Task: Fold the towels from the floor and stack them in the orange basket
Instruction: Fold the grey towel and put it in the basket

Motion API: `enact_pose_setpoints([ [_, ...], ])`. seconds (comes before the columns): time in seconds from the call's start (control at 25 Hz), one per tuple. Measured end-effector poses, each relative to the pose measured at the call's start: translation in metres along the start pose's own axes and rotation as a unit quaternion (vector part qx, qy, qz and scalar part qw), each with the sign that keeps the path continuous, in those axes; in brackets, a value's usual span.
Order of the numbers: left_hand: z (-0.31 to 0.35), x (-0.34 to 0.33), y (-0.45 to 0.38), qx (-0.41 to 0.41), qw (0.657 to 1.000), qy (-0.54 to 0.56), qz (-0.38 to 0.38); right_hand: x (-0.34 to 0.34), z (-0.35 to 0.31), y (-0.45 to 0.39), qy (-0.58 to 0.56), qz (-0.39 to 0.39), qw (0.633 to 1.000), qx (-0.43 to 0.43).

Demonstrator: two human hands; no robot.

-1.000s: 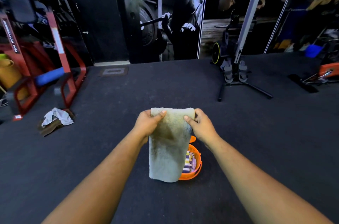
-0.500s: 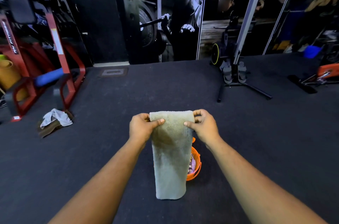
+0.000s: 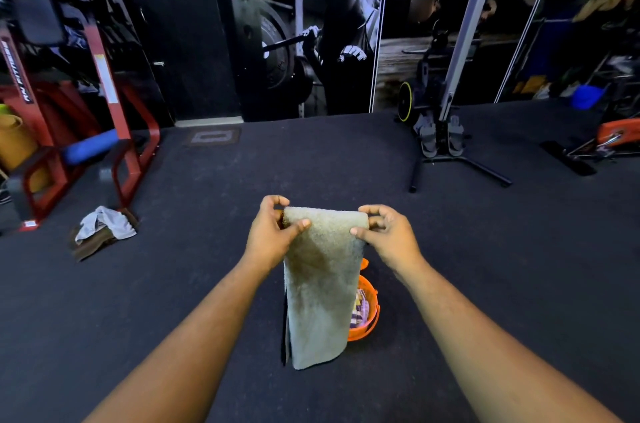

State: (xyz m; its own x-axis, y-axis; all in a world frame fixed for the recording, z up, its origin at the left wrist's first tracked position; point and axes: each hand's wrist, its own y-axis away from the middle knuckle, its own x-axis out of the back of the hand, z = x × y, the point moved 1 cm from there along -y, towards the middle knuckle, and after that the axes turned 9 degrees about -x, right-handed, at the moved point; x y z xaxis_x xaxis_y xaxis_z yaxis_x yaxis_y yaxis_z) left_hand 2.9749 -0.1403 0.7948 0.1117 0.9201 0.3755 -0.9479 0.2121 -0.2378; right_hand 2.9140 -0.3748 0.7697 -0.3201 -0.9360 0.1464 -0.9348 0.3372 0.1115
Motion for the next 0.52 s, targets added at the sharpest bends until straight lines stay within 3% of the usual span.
enact_pose_setpoints([
  [0.36, -0.005, 0.008, -0.014, 0.013, 0.988, -0.078, -0.130, 0.003, 0.001, -0.007, 0.051, -0.035, 0.998, -0.003],
  [0.52, -0.003, 0.010, -0.019, 0.027, 0.984, -0.069, -0.162, 0.005, 0.006, -0.006, 0.012, -0.040, 0.999, -0.033],
])
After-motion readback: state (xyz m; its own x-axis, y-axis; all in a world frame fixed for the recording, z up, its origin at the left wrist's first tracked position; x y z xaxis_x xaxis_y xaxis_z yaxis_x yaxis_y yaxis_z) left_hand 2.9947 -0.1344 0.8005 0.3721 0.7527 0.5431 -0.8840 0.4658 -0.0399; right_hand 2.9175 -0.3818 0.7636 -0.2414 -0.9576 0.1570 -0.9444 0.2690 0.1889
